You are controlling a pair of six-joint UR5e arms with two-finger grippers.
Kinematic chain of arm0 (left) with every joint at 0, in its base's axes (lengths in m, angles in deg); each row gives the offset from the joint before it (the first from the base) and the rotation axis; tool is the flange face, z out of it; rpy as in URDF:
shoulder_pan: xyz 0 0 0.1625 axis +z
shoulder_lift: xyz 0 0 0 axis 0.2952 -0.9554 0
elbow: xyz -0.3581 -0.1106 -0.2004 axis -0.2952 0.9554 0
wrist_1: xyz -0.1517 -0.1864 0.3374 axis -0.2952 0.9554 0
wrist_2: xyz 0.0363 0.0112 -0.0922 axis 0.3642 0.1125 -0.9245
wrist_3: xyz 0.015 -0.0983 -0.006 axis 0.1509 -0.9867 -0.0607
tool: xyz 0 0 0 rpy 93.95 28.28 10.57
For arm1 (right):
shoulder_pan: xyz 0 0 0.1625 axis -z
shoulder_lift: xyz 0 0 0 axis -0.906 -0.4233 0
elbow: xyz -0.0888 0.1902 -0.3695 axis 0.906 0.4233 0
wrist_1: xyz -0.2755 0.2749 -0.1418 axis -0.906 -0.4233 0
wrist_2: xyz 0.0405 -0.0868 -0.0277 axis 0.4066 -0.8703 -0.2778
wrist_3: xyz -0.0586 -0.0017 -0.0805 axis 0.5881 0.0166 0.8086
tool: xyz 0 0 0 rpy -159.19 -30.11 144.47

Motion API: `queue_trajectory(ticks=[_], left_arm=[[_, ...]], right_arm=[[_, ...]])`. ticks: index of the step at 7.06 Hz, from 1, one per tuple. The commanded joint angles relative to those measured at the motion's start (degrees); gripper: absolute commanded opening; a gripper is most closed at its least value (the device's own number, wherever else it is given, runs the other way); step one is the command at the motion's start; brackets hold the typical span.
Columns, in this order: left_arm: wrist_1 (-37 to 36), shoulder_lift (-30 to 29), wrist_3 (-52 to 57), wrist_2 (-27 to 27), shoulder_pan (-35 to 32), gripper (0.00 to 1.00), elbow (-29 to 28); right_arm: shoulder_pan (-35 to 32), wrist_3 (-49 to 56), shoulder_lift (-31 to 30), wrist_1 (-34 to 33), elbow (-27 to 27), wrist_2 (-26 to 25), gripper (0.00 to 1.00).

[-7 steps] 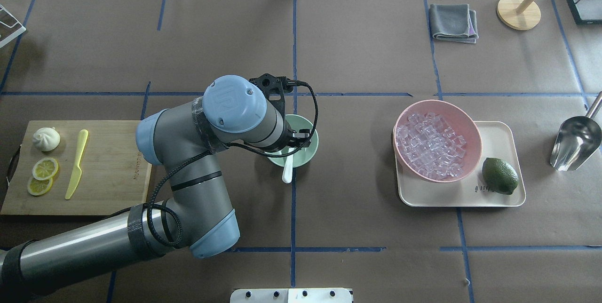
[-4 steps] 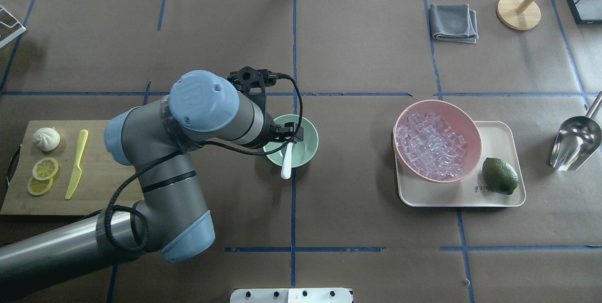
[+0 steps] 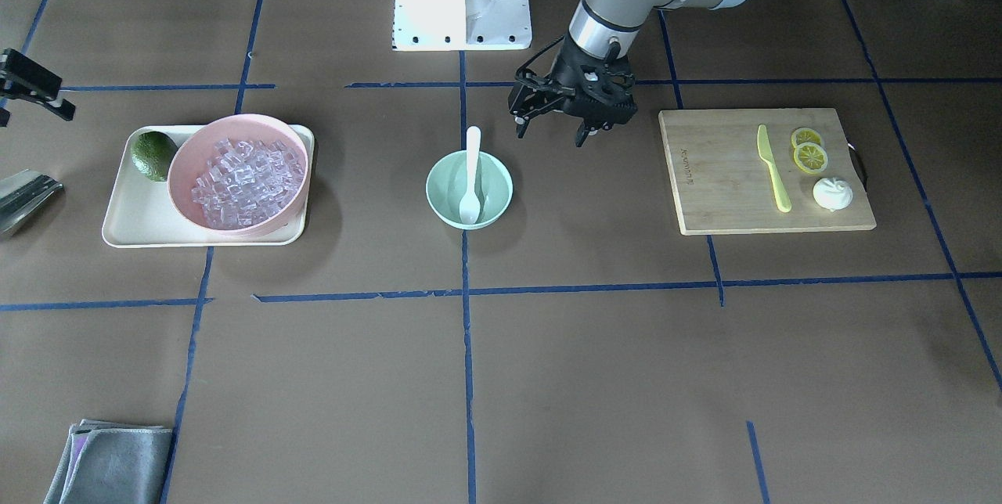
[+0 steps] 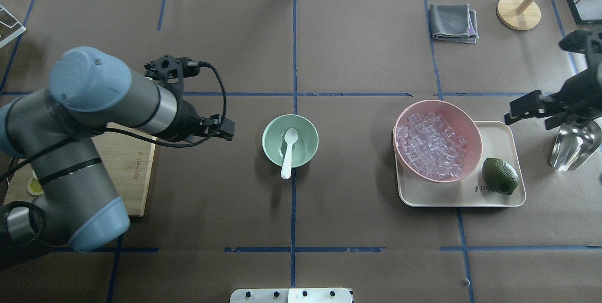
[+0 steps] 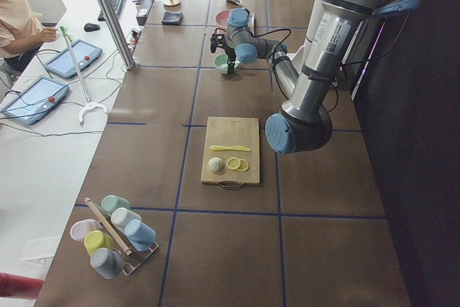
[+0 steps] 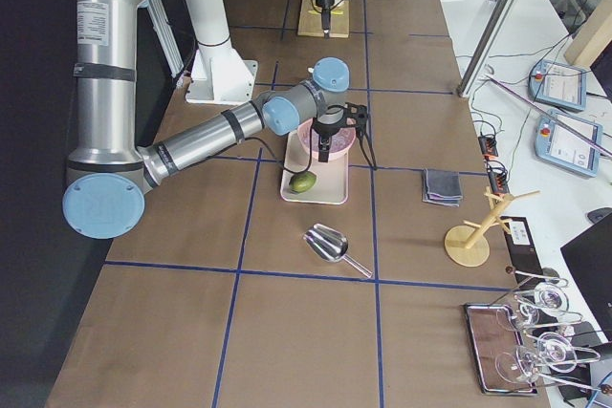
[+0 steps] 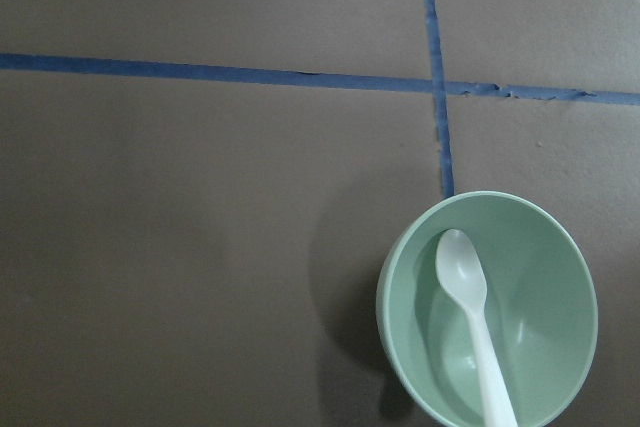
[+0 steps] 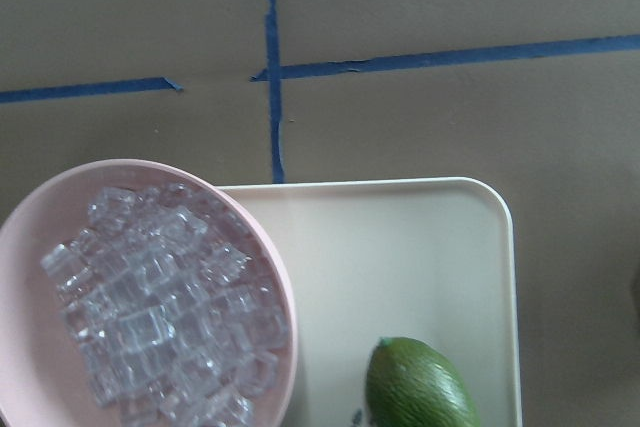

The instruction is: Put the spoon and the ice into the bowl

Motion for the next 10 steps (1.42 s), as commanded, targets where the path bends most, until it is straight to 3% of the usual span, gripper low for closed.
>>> queue_trajectory(ticks=[1, 3, 6, 8, 10], left_arm=[[-0.2, 11.9, 8.7, -4.7, -4.4, 0.95, 8.4], [-0.3, 12.5, 8.2, -4.5, -4.4, 0.96, 10.1], [-0.3, 12.5, 7.9, -4.1, -4.4, 0.99, 11.0], [-0.3, 12.6, 7.8, -4.1, -4.4, 0.99, 11.1], [-0.3, 12.9, 7.8, -4.1, -4.5, 0.99, 11.2]], right_arm=[[10.3, -9.6, 6.8, 2.2, 2.6, -11.0, 0.98], [14.5, -9.6, 7.4, 2.7, 5.4, -15.8, 0.98], [16.9, -9.3, 9.9, 2.8, 8.4, -16.8, 0.95], [17.2, -9.6, 9.4, 2.8, 8.4, -17.1, 0.85], [17.6, -9.6, 9.8, 2.8, 8.4, -16.6, 0.22]])
